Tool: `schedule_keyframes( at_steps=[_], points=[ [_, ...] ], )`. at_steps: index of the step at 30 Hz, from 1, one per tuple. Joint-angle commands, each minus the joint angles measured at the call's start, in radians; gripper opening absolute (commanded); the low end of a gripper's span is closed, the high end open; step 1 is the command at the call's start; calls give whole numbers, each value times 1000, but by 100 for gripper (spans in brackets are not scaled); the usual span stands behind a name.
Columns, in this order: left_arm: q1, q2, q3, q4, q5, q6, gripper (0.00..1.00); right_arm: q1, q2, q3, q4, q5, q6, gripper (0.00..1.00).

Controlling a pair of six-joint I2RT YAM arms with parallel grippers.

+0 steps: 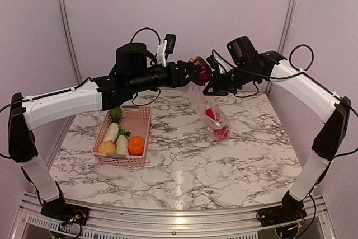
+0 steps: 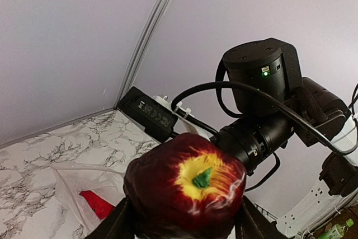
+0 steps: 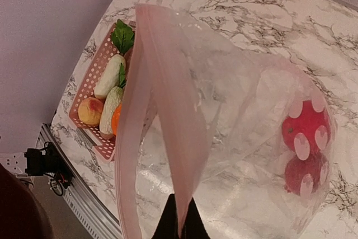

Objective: Place the food in the zip-top bag and seal the zipper
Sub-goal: Place the fake fruit in the zipper food storage bag.

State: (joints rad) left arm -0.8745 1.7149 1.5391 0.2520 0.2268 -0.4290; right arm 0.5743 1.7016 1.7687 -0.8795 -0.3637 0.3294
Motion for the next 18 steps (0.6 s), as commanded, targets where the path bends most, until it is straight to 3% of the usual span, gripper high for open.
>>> schedule_keyframes(
  at_steps=[1, 9, 18],
  points=[
    [-19, -8, -33, 76, -49, -37, 31, 5, -25, 61, 17, -24, 26, 0],
    [-22, -15, -117, 53, -184, -79, 29, 5, -36, 61, 26, -21, 46, 0],
    [-24, 23, -106, -23, -257, -91, 33, 5, -42, 68, 34, -28, 60, 0]
  ],
)
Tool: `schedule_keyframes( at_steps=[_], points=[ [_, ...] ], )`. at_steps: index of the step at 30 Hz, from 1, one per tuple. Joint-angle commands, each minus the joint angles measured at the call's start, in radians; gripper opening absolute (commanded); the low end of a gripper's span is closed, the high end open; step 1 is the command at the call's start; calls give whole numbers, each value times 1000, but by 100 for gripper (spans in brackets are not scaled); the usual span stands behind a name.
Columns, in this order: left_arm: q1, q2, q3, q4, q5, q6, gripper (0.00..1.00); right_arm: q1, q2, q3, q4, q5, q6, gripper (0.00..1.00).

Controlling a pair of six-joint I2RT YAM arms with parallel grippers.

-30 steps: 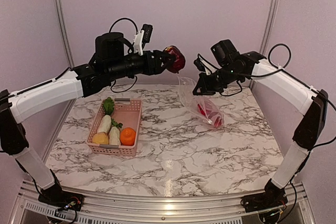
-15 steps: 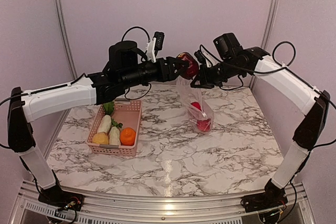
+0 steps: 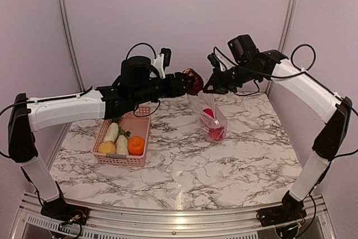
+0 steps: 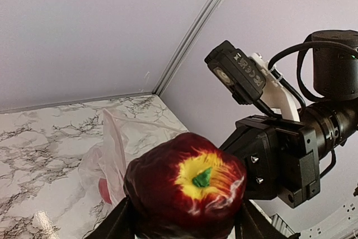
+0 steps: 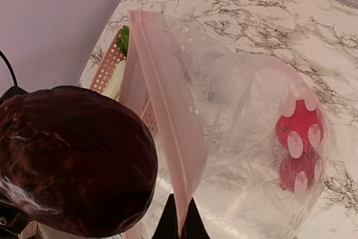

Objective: Place the food in the zip-top bag and seal the zipper
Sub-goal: Place the fake fruit in the zipper food storage bag, then adjust the zipper food storage bag at the center of the board.

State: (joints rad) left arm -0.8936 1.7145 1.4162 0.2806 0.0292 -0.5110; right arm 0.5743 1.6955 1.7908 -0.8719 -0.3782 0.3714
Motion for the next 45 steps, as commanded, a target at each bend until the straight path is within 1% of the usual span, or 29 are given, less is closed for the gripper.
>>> schedule_keyframes(
  at_steps=[1, 8, 12, 15, 16, 17, 18, 19, 29, 32, 37, 39, 40, 42, 45],
  points=[
    [-5, 35, 35, -68, -66, -10, 35, 5, -36, 47, 27, -14, 21, 0],
    [-15, 104, 118, -151, -107, 1, 41, 5, -33, 67, 36, -10, 33, 0],
    [-28, 114, 141, -178, -167, 4, 46, 6, -34, 75, 43, -7, 40, 0],
    [-34, 132, 174, -204, -174, 6, 54, 5, -30, 81, 44, -4, 42, 0],
    [-36, 135, 184, -207, -173, 6, 61, 5, -28, 85, 44, -2, 40, 0],
    [-37, 137, 193, -206, -170, 8, 74, 4, -26, 88, 42, 2, 39, 0],
    [-38, 137, 202, -207, -169, 14, 94, 4, -24, 92, 42, 5, 38, 0],
    [-40, 135, 216, -208, -166, 20, 98, 4, -21, 95, 42, 7, 37, 0],
    [-43, 38, 233, -133, -100, 98, 99, -10, -8, 96, 42, 11, 30, 0],
    [-41, -2, 218, -152, -130, 129, 99, -15, -6, 94, 42, 9, 26, 0],
    [-28, -84, 159, -231, -263, 200, 99, -43, -9, 85, 39, 7, 17, 0],
    [-10, -115, 127, -269, -312, 171, 99, -60, -12, 86, 33, 4, 10, 0],
    [7, -127, 116, -309, -306, 146, 99, -74, -13, 91, 24, 6, 6, 0],
    [47, -142, 107, -382, -249, 111, 99, -104, -17, 108, 0, 18, -2, 0],
    [90, -160, 93, -500, -212, 66, 99, -154, -12, 201, -77, 61, -28, 0]
  ],
)
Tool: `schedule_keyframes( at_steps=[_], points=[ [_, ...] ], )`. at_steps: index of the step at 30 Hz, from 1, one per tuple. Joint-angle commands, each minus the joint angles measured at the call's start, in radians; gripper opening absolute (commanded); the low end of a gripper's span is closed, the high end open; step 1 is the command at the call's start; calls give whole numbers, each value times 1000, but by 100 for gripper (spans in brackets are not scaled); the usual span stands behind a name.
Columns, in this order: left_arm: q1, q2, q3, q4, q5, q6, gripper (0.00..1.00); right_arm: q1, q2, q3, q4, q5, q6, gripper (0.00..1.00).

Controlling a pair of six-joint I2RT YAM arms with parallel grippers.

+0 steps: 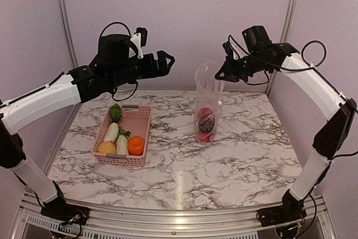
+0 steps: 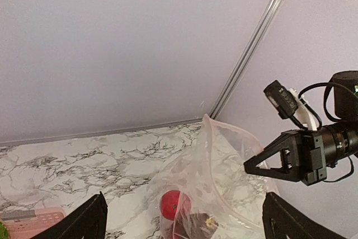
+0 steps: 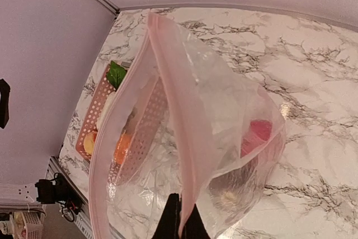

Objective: Place the food in the zip-top bag and seal the zipper
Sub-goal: Adjust the zipper food storage bag at the center of the board.

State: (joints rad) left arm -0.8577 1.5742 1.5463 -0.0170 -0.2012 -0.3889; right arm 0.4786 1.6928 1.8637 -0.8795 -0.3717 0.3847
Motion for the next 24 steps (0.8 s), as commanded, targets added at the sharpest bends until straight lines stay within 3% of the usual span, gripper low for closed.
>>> schedule_keyframes(
  at_steps=[1, 6, 10, 15, 20, 24],
  points=[
    [66, -27, -50, -236, 17, -67, 99, -70, -9, 156, -97, 90, -64, 0],
    [91, -98, -165, -254, 36, -25, 99, -125, -22, 205, -192, 198, -121, 0],
    [93, -130, -216, -308, -103, -19, 99, -138, -45, 175, -211, 300, -142, 0],
    [106, -69, -196, -465, -166, 32, 99, -118, -38, 86, -148, 250, -124, 0],
    [113, -122, -338, -380, -164, 11, 99, -18, 18, 12, -75, 230, -127, 0],
    [124, -123, -376, -424, -178, 0, 99, 43, 65, -18, -47, 184, -126, 0]
  ],
)
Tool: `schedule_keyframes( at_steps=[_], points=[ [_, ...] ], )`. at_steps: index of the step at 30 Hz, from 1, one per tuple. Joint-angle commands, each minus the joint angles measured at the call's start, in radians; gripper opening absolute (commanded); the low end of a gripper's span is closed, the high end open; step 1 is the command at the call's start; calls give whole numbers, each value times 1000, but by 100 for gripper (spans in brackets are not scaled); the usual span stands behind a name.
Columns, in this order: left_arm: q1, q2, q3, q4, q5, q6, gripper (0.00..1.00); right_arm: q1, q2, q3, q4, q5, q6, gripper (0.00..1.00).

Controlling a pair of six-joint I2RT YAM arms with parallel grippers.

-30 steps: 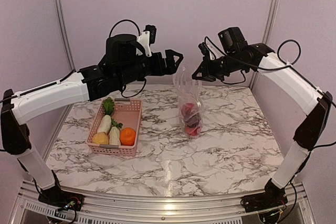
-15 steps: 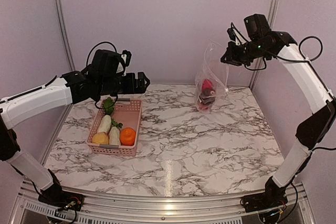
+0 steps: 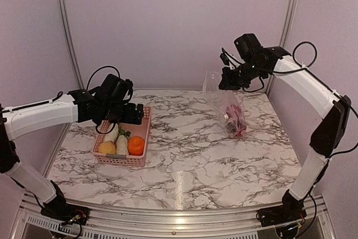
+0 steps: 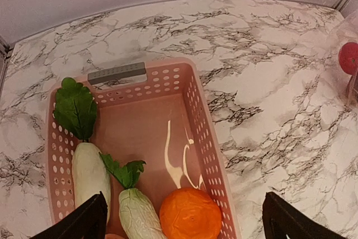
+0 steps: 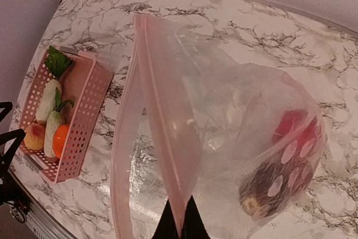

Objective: Place the food in the zip-top bag and seal the zipper
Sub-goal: Adjust the zipper food storage bag at the center of the board, then pick up the fake fruit from the bin.

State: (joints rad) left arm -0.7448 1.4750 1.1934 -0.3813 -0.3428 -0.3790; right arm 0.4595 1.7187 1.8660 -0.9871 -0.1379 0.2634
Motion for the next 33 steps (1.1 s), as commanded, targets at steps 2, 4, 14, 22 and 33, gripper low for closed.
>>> schedule_keyframes(
  at_steps=[2, 4, 14, 22, 33],
  points=[
    [13, -13, -22, -105, -43, -4, 99, 81, 52, -34, 69, -74, -1, 0],
    [13, -1, -23, -143, -53, 1, 99, 97, 65, -33, 66, -89, 0, 0],
    [25, -19, -75, -230, -89, 15, 99, 135, 122, 50, -18, -112, 13, 0],
    [31, -46, -115, -207, -74, 11, 95, 154, 80, -36, 70, -212, 7, 0],
    [39, 29, -70, -357, -123, 8, 87, 156, 77, -6, 61, -195, -39, 0]
  ],
)
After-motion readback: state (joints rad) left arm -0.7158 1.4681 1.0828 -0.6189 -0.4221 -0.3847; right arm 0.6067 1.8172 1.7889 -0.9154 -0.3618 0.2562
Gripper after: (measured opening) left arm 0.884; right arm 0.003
